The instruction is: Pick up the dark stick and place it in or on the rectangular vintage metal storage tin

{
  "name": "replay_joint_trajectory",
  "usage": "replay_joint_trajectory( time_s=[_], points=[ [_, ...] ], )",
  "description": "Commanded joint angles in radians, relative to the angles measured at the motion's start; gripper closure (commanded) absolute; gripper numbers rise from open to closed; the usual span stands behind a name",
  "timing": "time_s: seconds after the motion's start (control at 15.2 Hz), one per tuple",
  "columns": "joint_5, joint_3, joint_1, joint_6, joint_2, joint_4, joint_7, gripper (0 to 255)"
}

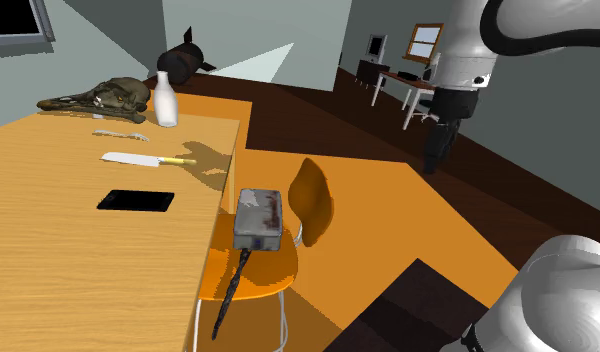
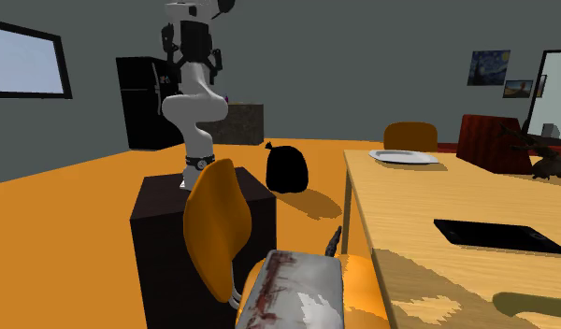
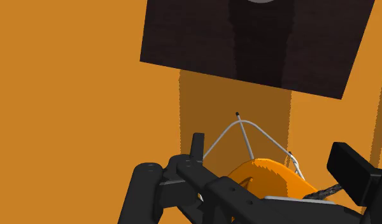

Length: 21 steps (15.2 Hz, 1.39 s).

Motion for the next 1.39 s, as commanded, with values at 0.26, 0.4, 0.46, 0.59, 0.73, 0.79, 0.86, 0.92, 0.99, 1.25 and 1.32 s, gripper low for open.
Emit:
replay_joint_trajectory(
  time_s=[0.26,0.4,0.46,0.59,0.73,0.79,0.86,0.92,0.99,1.25,1.32],
  points=[
    [0.068,0.066,0.003,0.111,-0.010,-0.108,0.130,0],
    [0.102,0.102,0.006,0.172,-0.003,-0.154,0.193,0],
    [0.120,0.121,0.008,0.204,0.003,-0.174,0.225,0],
    [0.154,0.158,0.013,0.270,0.022,-0.211,0.287,0],
    [0.187,0.196,0.019,0.340,0.051,-0.242,0.349,0],
    [0.203,0.216,0.021,0.376,0.069,-0.254,0.380,0],
    [0.218,0.236,0.023,0.413,0.089,-0.265,0.410,0],
    [0.233,0.256,0.025,0.451,0.112,-0.274,0.441,0],
    [0.247,0.276,0.027,0.489,0.137,-0.281,0.471,0],
    [0.290,0.359,0.025,0.648,0.260,-0.291,0.594,0],
    [0.296,0.379,0.022,0.688,0.295,-0.289,0.625,0]
  ],
)
